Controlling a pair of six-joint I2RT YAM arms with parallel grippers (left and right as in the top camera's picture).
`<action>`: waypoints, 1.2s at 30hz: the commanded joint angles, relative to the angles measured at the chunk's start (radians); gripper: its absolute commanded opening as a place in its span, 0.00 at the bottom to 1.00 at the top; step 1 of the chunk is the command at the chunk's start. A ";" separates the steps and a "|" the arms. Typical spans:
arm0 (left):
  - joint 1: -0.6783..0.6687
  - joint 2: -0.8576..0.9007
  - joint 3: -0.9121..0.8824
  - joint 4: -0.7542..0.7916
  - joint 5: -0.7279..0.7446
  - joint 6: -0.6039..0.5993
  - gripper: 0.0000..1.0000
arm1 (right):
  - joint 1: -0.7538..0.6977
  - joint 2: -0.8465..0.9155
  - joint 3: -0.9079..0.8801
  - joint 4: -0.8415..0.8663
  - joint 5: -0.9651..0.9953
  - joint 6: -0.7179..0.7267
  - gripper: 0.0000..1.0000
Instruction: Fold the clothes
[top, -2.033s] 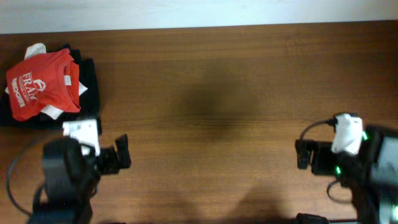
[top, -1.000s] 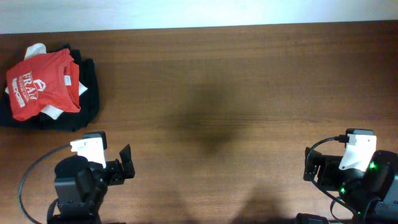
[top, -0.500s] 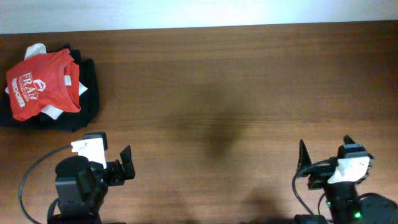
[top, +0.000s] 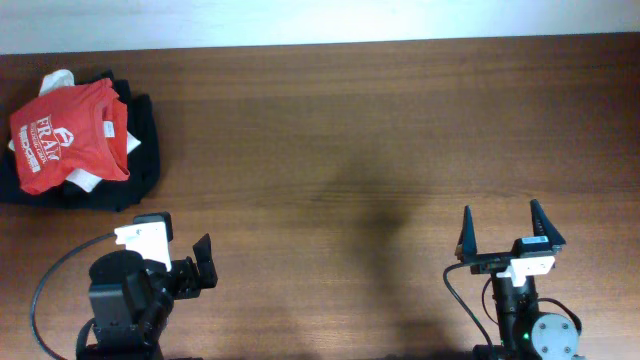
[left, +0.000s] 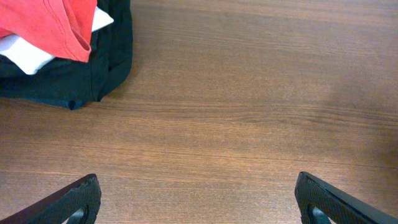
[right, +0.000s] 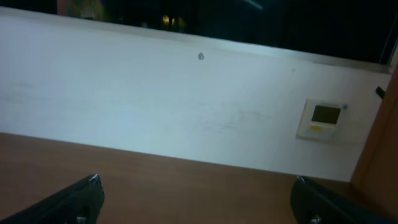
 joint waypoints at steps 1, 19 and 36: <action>0.000 -0.002 -0.003 0.001 -0.007 -0.010 0.99 | 0.005 -0.013 -0.085 0.066 0.036 0.000 0.99; 0.000 -0.002 -0.003 0.001 -0.007 -0.010 0.99 | 0.013 -0.012 -0.108 -0.174 0.087 0.006 0.99; 0.000 -0.023 -0.009 0.000 -0.007 -0.010 0.99 | 0.013 -0.012 -0.108 -0.174 0.087 0.006 0.99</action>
